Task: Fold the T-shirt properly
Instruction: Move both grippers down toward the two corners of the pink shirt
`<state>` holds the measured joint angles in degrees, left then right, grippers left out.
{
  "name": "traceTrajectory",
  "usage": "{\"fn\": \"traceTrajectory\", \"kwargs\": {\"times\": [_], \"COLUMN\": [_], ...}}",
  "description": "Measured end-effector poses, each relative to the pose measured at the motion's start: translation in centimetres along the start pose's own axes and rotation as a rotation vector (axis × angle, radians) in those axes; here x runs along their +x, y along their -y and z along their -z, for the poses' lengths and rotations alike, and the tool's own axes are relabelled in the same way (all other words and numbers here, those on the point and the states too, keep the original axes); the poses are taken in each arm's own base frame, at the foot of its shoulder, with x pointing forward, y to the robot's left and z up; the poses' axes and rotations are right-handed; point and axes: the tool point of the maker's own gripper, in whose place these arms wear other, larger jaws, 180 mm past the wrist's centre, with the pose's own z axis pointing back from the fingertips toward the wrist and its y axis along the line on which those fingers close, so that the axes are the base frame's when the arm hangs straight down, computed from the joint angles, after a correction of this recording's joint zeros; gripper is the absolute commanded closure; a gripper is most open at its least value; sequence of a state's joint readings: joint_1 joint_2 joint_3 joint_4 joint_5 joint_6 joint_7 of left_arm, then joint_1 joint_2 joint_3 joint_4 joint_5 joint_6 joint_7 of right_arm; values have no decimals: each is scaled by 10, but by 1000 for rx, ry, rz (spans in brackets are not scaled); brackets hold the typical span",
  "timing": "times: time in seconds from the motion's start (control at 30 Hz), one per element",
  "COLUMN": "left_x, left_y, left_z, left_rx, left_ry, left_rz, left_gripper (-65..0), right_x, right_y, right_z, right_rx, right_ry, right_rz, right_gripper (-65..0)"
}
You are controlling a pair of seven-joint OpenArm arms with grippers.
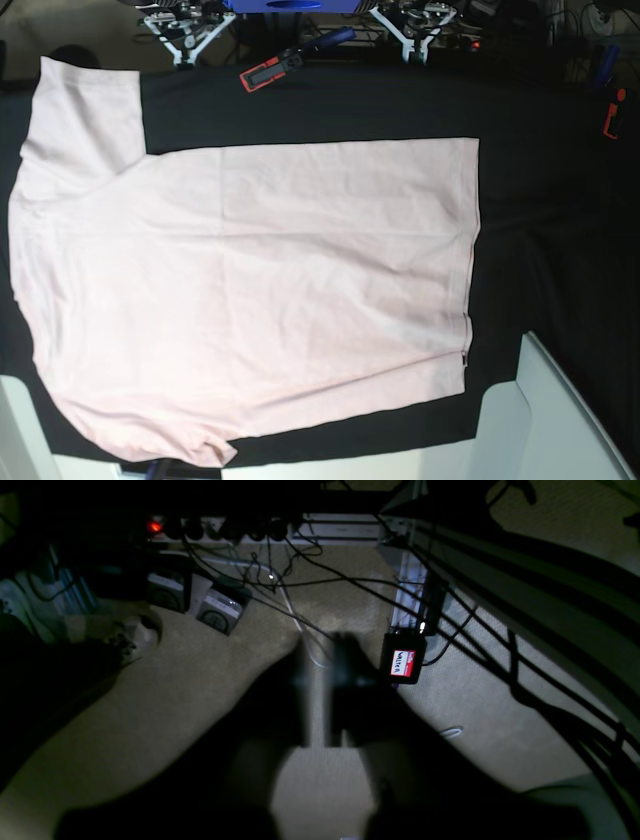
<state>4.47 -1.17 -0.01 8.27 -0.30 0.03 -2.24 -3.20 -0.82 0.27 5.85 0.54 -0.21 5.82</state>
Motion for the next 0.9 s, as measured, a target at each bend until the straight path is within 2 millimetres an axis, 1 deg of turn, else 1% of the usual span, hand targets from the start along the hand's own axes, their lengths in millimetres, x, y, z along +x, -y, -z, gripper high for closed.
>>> {"fn": "traceTrajectory", "kwargs": {"times": [0.03, 0.07, 0.1, 0.17, 0.2, 0.23, 0.27, 0.3, 0.33, 0.37, 0.47, 0.5, 0.53, 0.57, 0.6, 0.67, 0.7, 0.73, 0.77, 0.8, 0.9], "left_x": [0, 0, 0, 0, 0, 0, 0, 0, 0, 0, 0, 0, 0, 0, 0, 0, 0, 0, 0, 0, -4], "left_y": [0, 0, 0, 1, 1, 1, 1, 1, 0, 1, 1, 0, 0, 0, 1, 1, 1, 0, 1, 0, 1], "left_z": [0, 0, 0, 0, 0, 0, 0, 0, 0, 0, 0, 0, 0, 0, 0, 0, 0, 0, 0, 0, -1], "left_rx": [0, 0, 0, -2, -2, -1, -1, -1, 0, -1, -1, 0, 0, 0, -2, -1, -1, 0, -1, 0, -1], "left_ry": [0, 0, 0, -1, -1, 0, 0, 0, 0, 0, 0, 0, 0, 0, 0, 0, 0, 0, 0, 0, -4], "left_rz": [0, 0, 0, 0, -1, -1, 1, 0, 0, 0, 0, 0, 0, 0, 0, -3, 0, 0, 0, 0, 1], "left_gripper": [-3, -22, -37, -72, -118, -178, -233, -286, -321, -333, -333, -329, -309, -264, -207, -39, 0, 0, 0, 0, 0], "right_x": [-1, 0, 3, 6, 8, 8, 7, 7, 5, 4, 2, 1, 0, -2, -3, -4, -4, -3, -3, -2, -4], "right_y": [0, 0, 1, 1, 1, 1, 1, 1, 0, -1, -1, -1, -1, -1, 0, 2, 5, 10, 15, 19, 25], "right_z": [0, 0, 0, 0, 0, 0, 0, 0, 0, 0, 0, 0, -1, -1, -1, -1, -1, -1, -1, -1, -1], "right_rx": [-1, -2, -2, -2, -3, -3, -3, -3, -2, -1, -1, -1, -1, -1, -2, -5, -9, -14, -22, -28, -46], "right_ry": [-1, 0, 8, 14, 18, 19, 18, 15, 11, 9, 8, 11, 9, 7, 5, 0, 1, 1, 2, 3, 0], "right_rz": [4, 3, 4, 4, 4, 4, 4, 4, 4, 5, 5, 5, 5, 5, 6, 2, 4, 4, 4, 10, 51], "right_gripper": [0, -17, -68, -192, -255, -324, -371, -412, -427, -425, -419, -415, -392, -334, -257, -30, 0, -1, -48, -64, -62]}}
